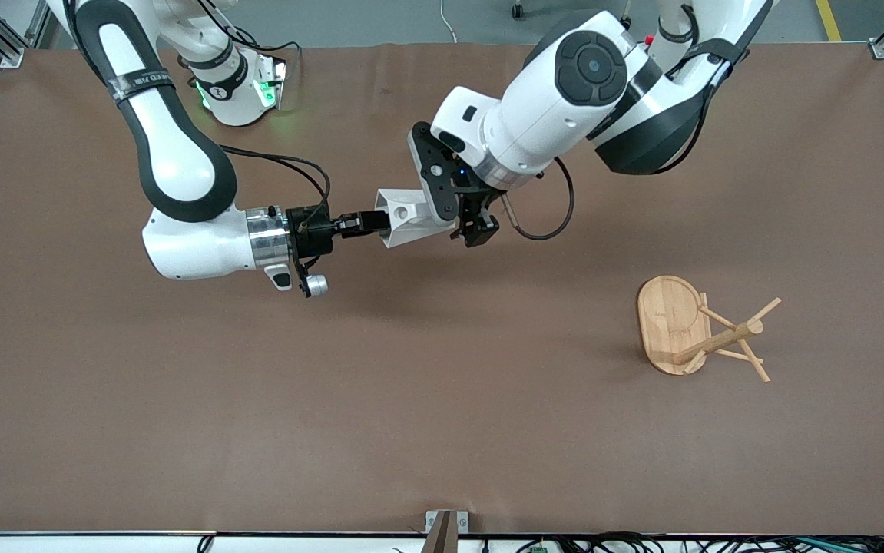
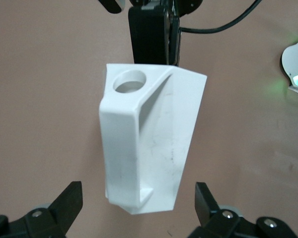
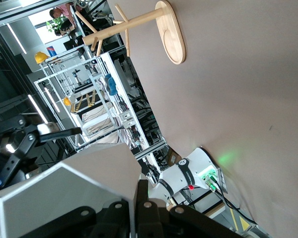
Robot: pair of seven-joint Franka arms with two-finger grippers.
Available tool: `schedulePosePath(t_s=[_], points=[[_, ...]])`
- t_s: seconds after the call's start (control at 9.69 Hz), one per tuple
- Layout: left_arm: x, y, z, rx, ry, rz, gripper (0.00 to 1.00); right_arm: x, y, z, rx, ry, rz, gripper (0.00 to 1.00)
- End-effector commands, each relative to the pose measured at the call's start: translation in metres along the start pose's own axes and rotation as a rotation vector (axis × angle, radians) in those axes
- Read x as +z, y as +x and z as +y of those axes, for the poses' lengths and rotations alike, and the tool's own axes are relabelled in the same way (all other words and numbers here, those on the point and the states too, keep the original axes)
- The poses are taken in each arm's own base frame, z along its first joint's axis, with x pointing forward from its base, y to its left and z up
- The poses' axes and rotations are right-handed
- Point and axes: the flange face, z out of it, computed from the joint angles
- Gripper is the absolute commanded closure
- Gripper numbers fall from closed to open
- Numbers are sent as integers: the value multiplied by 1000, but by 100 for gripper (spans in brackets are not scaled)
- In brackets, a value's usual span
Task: Hang cup on rack
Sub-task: 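Bring the left gripper onto the cup held by the right gripper, then close the left gripper on the cup beside the right gripper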
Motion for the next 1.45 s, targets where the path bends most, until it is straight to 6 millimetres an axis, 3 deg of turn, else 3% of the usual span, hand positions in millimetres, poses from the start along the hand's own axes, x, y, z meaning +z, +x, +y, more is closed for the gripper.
schedulePosePath(t_s=[0.0,0.72,0.93,1.03,1.14,1.34], points=[[19,3,3,29,-21,-21,0,0,-14,-12,-4,20,2,99],[38,15,2,50,-20,46,2,-1,-15,-14,-6,20,3,99],[46,13,-3,62,-24,35,31,-1,-18,-17,-11,20,5,99],[50,12,-5,58,-28,30,31,-1,-18,-17,-12,20,5,99],[50,12,-5,60,-28,30,42,-1,-18,-17,-12,20,5,99],[51,11,-3,41,-35,28,98,-2,-17,-17,-10,20,6,97]])
